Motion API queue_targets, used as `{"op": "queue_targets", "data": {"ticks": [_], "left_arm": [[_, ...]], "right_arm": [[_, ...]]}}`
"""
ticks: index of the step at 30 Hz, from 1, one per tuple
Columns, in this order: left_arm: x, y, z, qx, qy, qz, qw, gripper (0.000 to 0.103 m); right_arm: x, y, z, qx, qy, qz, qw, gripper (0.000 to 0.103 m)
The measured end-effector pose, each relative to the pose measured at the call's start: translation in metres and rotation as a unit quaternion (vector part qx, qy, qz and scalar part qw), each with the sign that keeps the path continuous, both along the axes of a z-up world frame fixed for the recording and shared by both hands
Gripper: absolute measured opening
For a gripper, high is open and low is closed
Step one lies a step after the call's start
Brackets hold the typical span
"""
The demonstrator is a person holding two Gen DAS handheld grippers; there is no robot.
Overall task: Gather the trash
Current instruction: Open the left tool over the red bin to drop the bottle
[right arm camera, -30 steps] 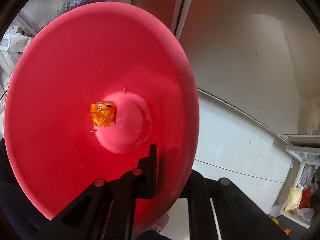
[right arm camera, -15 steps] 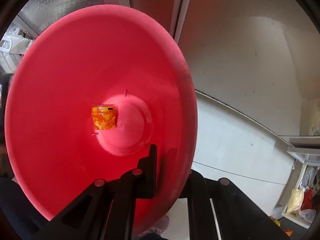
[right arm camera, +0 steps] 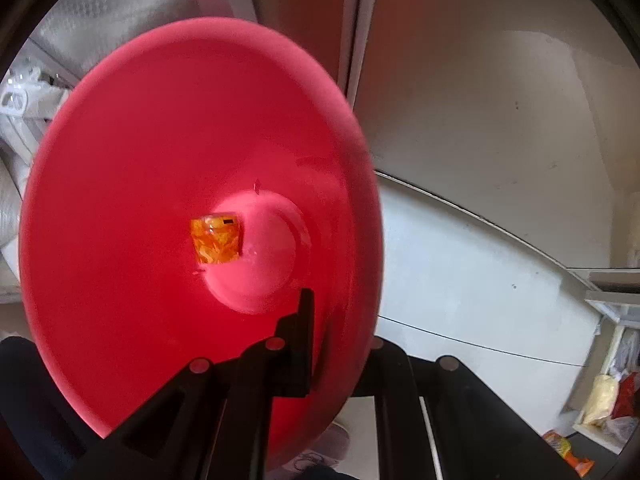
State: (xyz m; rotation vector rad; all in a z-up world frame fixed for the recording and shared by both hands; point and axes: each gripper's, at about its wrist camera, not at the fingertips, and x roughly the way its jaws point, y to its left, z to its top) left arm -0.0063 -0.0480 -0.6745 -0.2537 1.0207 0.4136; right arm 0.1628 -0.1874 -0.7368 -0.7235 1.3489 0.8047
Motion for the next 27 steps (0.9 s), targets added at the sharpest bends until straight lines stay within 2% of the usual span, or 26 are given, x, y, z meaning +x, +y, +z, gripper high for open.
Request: {"op": "queue_targets", "data": {"ticks": [3,8,11,15,20,27], "left_arm": [[0.024,-0.01,-0.003,-0.014,0.016,-0.028,0.9994,0.068],[0.047,-0.033,-0.024,-0.076,0.031,-0.072,0.994,0.068],[0.056,-0.036,-0.043,-0.104,0.037,-0.083,0.9904,0.068],[0.068,-0.055,-0.052,-0.102,0.062,-0.083,0.9893,0.068],[0.081,-0.056,-0.075,-0.131,0.076,-0.081,0.9852,0.068],[0.092,-0.07,-0.089,-0.118,0.079,-0.101,0.9847,0.068]], "right_arm": [[0.003,-0.003,0.001,0.01,0.005,-0.005,1.0,0.008],[0.008,-0.007,0.013,0.022,0.015,-0.011,1.0,0.009],[0.01,-0.01,0.016,0.024,0.019,-0.016,0.999,0.009],[0.011,-0.011,0.018,0.027,0.016,-0.019,0.999,0.009],[0.01,-0.012,0.021,0.026,0.018,-0.023,0.999,0.009],[0.012,-0.014,0.019,0.029,0.017,-0.024,0.999,0.009]]}}
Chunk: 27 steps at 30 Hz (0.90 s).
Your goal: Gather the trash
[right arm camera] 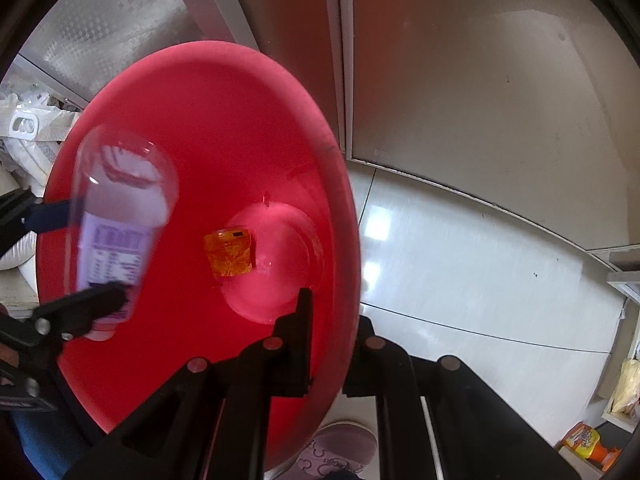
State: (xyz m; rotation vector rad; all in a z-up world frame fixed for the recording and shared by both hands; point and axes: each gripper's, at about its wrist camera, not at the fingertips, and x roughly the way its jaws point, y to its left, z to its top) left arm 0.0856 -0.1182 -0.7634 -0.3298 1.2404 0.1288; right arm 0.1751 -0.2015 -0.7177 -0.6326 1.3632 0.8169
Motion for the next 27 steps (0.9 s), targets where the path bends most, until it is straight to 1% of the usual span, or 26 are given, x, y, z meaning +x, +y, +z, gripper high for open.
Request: {"op": "queue_targets", "data": {"ticks": [3,4,5,7,10,11,13,14,15,16,17,19,21,22,24,25,27], "left_arm": [[0.0,-0.001,-0.002,-0.004,-0.005,0.004,1.0,0.069],[-0.001,-0.001,-0.003,-0.008,-0.007,0.002,0.9999,0.072],[-0.001,-0.001,-0.004,-0.009,-0.008,0.003,0.9999,0.078],[-0.003,0.0,-0.005,-0.007,-0.016,0.009,0.9998,0.085],[-0.009,0.001,0.001,-0.003,-0.021,0.018,0.9996,0.091],[-0.01,0.002,0.003,0.001,-0.023,0.021,0.9995,0.091],[-0.013,0.002,0.01,0.008,-0.027,0.025,0.9993,0.095],[-0.015,0.005,0.011,0.011,-0.031,0.025,0.9991,0.097],[-0.016,0.004,0.018,0.014,-0.036,0.025,0.9989,0.1],[-0.019,0.003,0.025,0.021,-0.039,0.027,0.9987,0.103],[-0.021,0.004,0.031,0.028,-0.04,0.029,0.9984,0.103],[-0.026,0.005,0.049,0.038,-0.037,0.039,0.9978,0.103],[-0.033,0.01,0.068,0.038,-0.031,0.052,0.9975,0.103],[-0.034,0.011,0.085,0.037,-0.028,0.058,0.9972,0.103],[-0.039,0.01,0.12,0.035,-0.025,0.067,0.9968,0.103],[-0.044,0.011,0.135,0.033,-0.022,0.073,0.9966,0.103],[-0.052,0.011,0.166,0.029,-0.015,0.09,0.9954,0.103]], "right_arm": [[0.002,-0.002,0.001,0.0,0.001,-0.003,1.0,0.009],[0.002,-0.003,0.0,0.0,0.0,-0.003,1.0,0.009],[0.002,-0.003,0.001,0.0,0.0,-0.002,1.0,0.01],[0.003,-0.003,0.002,0.001,-0.003,-0.002,1.0,0.01],[-0.006,-0.002,0.006,0.011,-0.034,0.007,0.999,0.01],[-0.007,-0.002,0.011,0.013,-0.048,0.01,0.999,0.011],[-0.008,-0.001,0.019,0.016,-0.063,0.016,0.998,0.021],[-0.009,-0.002,0.023,0.018,-0.067,0.017,0.997,0.033],[-0.01,-0.002,0.028,0.022,-0.07,0.018,0.997,0.043],[-0.011,-0.003,0.032,0.026,-0.074,0.018,0.997,0.047],[-0.012,-0.003,0.038,0.03,-0.078,0.019,0.996,0.052],[-0.014,-0.004,0.051,0.034,-0.086,0.021,0.996,0.056],[-0.016,-0.004,0.069,0.035,-0.077,0.022,0.996,0.06],[-0.017,-0.005,0.081,0.035,-0.07,0.022,0.997,0.062],[-0.017,-0.006,0.108,0.039,-0.065,0.022,0.997,0.072],[-0.019,-0.005,0.124,0.044,-0.063,0.023,0.997,0.074],[-0.025,-0.008,0.153,0.047,-0.053,0.033,0.997,0.083]]}}
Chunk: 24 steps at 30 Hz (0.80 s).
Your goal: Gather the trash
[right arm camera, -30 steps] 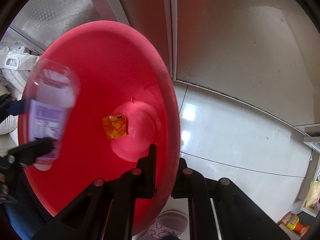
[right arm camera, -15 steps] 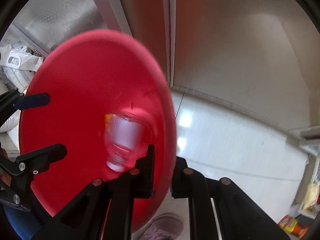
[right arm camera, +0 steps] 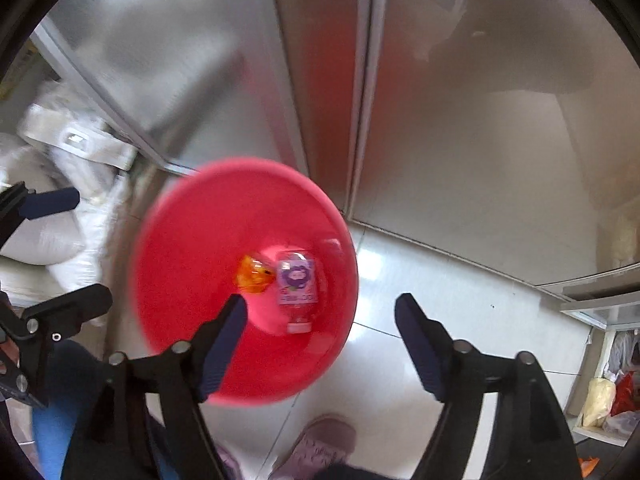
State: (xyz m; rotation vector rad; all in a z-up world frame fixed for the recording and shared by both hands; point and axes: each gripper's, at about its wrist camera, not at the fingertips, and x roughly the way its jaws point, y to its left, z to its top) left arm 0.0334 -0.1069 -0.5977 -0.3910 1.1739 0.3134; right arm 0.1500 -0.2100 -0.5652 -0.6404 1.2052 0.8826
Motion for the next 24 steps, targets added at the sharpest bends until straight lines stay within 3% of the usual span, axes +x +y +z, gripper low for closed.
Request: {"op": "queue_targets", "data": {"ticks": [4,7,16,24], "left_arm": [[-0.013,0.003,0.07,-0.019,0.005,0.04,0.999,0.103],[-0.021,0.002,0.133,-0.038,-0.002,0.054,0.9978,0.103],[-0.033,-0.011,0.309,-0.012,0.007,0.071,0.9974,0.103],[-0.036,-0.016,0.423,-0.005,-0.014,0.096,0.9953,0.103]], "right_arm": [[-0.013,-0.006,0.062,-0.004,0.008,0.019,1.0,0.086],[-0.026,-0.002,0.119,0.002,0.008,0.014,1.0,0.094],[-0.055,0.005,0.284,0.028,-0.004,0.021,0.999,0.101],[-0.063,0.014,0.38,0.05,-0.012,0.038,0.998,0.102]]}}
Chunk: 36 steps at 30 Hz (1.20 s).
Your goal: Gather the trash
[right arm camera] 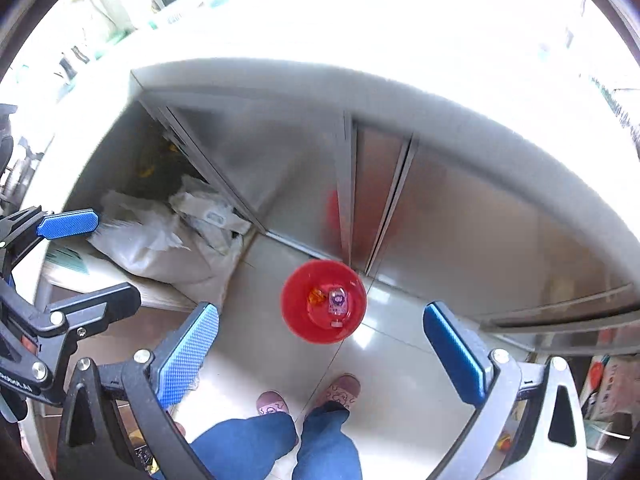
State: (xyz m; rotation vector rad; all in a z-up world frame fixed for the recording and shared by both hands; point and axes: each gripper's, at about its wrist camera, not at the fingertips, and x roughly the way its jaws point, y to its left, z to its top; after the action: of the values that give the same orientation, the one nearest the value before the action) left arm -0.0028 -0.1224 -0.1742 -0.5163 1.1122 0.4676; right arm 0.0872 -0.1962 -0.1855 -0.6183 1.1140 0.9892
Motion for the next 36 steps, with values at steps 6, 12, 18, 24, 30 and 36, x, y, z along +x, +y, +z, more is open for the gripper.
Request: {"op": "queue_targets", "data": {"ticks": [6,12,18,24,30,36], "left_arm": [[0.0,0.001,0.056,0.013,-0.016,0.022,0.9995,0.103],[0.003,0.007,0.102,0.059,-0.046,0.04,0.9964,0.103],[0.0,0.038,0.145,0.089,-0.073,0.088,0.9895,0.103],[-0.009,0.088,0.171,0.115,-0.077,0.115,0.9837,0.103],[-0.021,0.168,0.172,0.113,-0.08,0.134,0.9813,0.103],[-0.033,0.26,0.165,0.108,-0.068,0.149,0.9805,0.103]], "right_arm": [[0.003,0.001,0.046,0.025,-0.007,0.008,1.0,0.102],[0.005,0.01,0.097,0.077,-0.025,0.025,0.996,0.102],[0.008,0.038,0.13,0.116,-0.038,0.05,0.991,0.102],[0.009,0.083,0.156,0.142,-0.042,0.072,0.986,0.102],[0.008,0.151,0.162,0.158,-0.045,0.089,0.982,0.102],[0.008,0.239,0.158,0.145,-0.028,0.099,0.984,0.102]]}}
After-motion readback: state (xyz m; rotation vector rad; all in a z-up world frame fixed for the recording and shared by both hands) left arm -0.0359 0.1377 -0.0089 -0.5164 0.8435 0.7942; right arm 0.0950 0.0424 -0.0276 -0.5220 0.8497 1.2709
